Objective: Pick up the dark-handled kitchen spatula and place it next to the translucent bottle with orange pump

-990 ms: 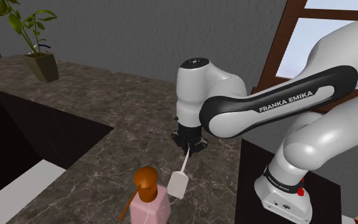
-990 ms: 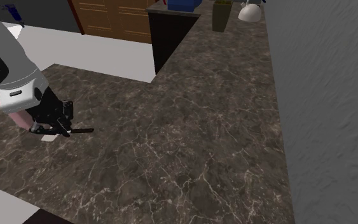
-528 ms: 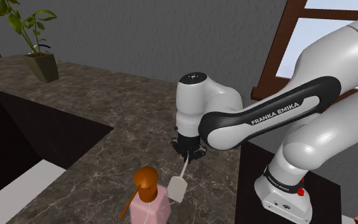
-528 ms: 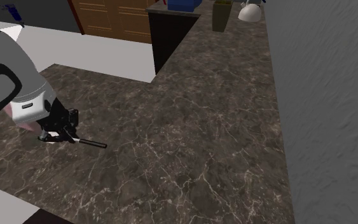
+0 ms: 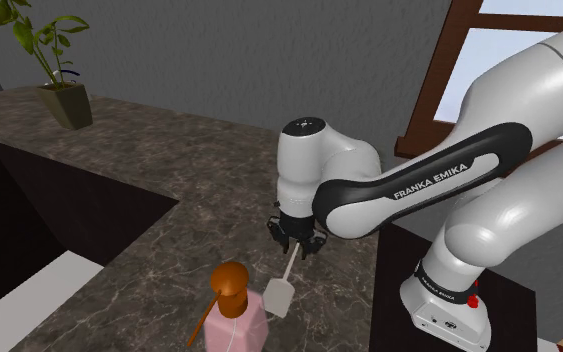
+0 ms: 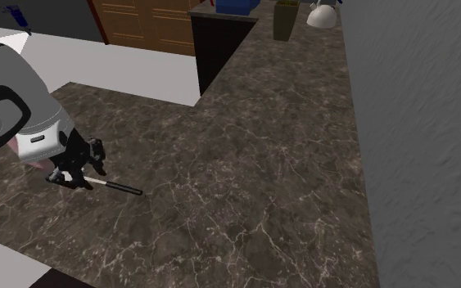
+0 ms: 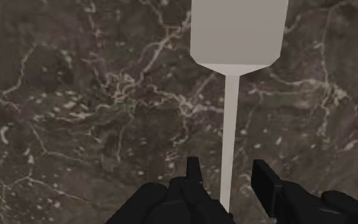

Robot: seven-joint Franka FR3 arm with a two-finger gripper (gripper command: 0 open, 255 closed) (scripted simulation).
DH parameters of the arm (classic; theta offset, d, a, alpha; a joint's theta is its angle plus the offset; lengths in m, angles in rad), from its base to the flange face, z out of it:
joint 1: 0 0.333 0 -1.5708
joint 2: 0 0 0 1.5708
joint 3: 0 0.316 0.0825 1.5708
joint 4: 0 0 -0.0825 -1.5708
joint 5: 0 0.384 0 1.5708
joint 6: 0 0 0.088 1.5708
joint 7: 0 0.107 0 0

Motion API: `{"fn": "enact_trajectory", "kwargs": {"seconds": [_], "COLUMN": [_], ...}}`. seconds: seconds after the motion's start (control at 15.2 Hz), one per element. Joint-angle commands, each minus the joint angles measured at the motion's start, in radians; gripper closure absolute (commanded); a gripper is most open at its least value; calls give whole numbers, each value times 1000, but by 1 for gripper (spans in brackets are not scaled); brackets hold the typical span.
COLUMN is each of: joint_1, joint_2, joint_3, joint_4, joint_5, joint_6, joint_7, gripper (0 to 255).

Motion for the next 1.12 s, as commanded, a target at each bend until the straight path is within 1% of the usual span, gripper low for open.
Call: {"fn": "enact_trajectory", "kwargs": {"seconds": [0.0,0.26,0.53,1.06], "joint_1": [0,0,22,23], "joint_2": [0,0,-85,-85], "joint_3": [0,0,-57,-58], "joint_4": [0,0,75,75], "joint_5": [0,0,0,0], "joint_6": [0,0,-157,-157], "joint_7": [0,0,-14,-14], "gripper": [0,0,0,0]}}
